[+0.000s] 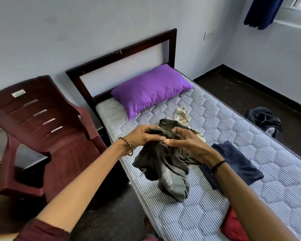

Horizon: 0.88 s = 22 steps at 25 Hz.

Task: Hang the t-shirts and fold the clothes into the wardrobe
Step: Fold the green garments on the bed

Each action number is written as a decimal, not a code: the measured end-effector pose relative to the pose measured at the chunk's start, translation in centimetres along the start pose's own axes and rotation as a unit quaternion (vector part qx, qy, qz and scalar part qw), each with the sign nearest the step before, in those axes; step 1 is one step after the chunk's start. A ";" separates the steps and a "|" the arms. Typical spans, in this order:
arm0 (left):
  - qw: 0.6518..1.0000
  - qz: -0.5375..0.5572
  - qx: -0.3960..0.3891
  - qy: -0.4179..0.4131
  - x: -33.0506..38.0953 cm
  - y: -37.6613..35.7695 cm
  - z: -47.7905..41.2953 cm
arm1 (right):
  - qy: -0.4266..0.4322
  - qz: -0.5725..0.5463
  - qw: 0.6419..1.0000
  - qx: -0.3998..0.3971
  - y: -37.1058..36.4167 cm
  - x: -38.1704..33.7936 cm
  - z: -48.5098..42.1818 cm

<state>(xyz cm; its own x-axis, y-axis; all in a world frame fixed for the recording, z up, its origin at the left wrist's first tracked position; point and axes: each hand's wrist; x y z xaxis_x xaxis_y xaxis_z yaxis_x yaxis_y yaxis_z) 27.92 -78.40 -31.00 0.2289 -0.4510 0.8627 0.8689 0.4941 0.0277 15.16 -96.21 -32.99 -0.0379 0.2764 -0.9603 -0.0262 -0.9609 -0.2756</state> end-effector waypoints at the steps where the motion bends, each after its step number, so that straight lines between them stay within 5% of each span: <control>1: 1.000 -0.010 0.017 -0.024 0.2 -0.4 -0.5 | -0.006 0.014 1.000 0.001 -0.3 -0.1 -0.6; 5: 0.990 0.079 0.113 -0.022 0.9 -0.9 -1.2 | -0.057 0.075 0.995 0.028 -1.0 -0.8 -2.0; 7: 0.991 0.102 0.085 -0.001 -0.2 -0.6 -1.0 | -0.031 0.053 0.997 0.053 -0.8 -0.9 -2.3; 10: 0.997 -0.058 0.008 0.050 -3.1 -0.4 -0.9 | 0.044 0.007 0.994 0.098 -0.4 -1.6 -2.5; 14: 0.970 -0.229 0.040 0.070 -6.5 0.9 -1.5 | 0.089 -0.005 0.986 0.139 2.0 -3.7 -2.7; 22: 0.975 -0.063 0.209 -0.027 -5.8 2.0 -1.4 | 0.060 0.078 0.965 0.241 4.2 -2.5 -3.0</control>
<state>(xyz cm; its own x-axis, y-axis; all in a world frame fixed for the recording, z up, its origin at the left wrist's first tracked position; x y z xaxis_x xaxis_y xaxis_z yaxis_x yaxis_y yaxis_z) 28.99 -75.87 -36.66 0.0983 -0.4937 0.8640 0.6306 0.7026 0.3297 18.12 -101.02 -31.90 0.0363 0.0982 -0.9945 -0.4931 -0.8638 -0.1033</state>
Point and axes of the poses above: each hand's wrist, its own z-axis away from the middle knuckle, its own y-axis out of the back of the hand, x = y × z, and after that the axes turned 12 degrees about y, right-handed
